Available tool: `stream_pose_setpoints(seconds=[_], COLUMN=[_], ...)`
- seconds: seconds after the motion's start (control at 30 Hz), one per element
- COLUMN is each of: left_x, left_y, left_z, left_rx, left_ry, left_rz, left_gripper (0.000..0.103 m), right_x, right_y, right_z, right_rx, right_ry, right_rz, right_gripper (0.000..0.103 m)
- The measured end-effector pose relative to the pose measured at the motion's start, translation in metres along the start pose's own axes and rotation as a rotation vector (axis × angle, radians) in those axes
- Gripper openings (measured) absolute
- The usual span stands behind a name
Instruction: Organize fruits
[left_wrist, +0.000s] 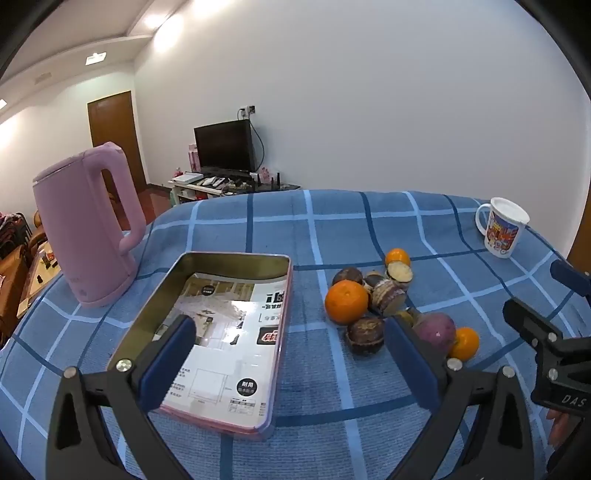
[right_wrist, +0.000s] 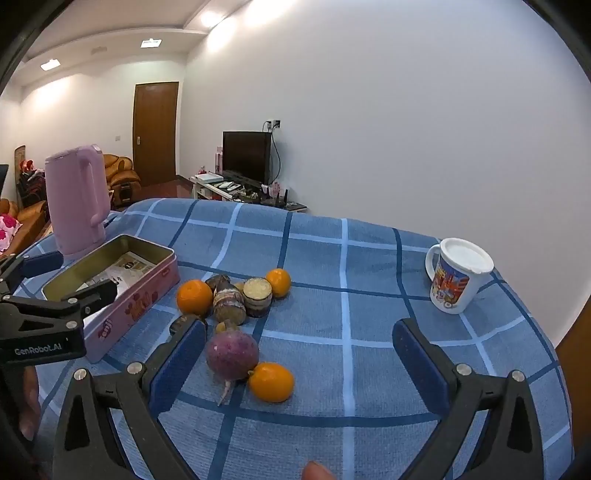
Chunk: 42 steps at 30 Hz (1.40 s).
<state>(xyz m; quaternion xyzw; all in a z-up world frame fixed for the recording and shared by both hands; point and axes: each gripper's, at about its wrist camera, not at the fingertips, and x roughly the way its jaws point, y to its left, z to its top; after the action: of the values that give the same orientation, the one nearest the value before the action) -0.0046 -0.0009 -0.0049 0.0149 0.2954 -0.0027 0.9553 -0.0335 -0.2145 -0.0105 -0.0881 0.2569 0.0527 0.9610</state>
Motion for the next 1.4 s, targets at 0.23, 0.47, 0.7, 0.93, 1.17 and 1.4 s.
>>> stream_pose_setpoints(seconds=[0.23, 0.47, 0.7, 0.93, 1.17, 1.4], left_x=[0.0008, -0.0009, -0.0012, -0.0010, -0.0006, 0.0009], left_y=[0.0005, -0.0017, -0.0013, -0.0011, -0.0020, -0.0027], left_z=[-0.0011, -0.0002, -0.0018, -0.0023, -0.0035, -0.0054], left_rx=[0.003, 0.006, 0.005, 0.005, 0.006, 0.008], left_ry=[-0.006, -0.011, -0.012, -0.012, -0.011, -0.008], left_rz=[-0.007, -0.006, -0.008, -0.005, -0.007, -0.008], left_gripper=[0.103, 0.103, 0.103, 0.103, 0.103, 0.103], right_x=[0.0006, 0.0013, 0.0013, 0.0018, 0.0027, 0.0046], right_y=[-0.0030, -0.0031, -0.0034, -0.0032, -0.0054, -0.0063], right_z=[-0.0025, -0.0032, -0.0041, -0.0060, -0.0083, -0.0105], right_rx=[0.002, -0.001, -0.002, -0.002, 0.003, 0.004], right_ry=[0.004, 0.006, 0.007, 0.010, 0.012, 0.018], right_rz=[-0.005, -0.010, -0.010, -0.010, -0.011, -0.010], right_gripper=[0.102, 0.102, 0.102, 0.102, 0.102, 0.102])
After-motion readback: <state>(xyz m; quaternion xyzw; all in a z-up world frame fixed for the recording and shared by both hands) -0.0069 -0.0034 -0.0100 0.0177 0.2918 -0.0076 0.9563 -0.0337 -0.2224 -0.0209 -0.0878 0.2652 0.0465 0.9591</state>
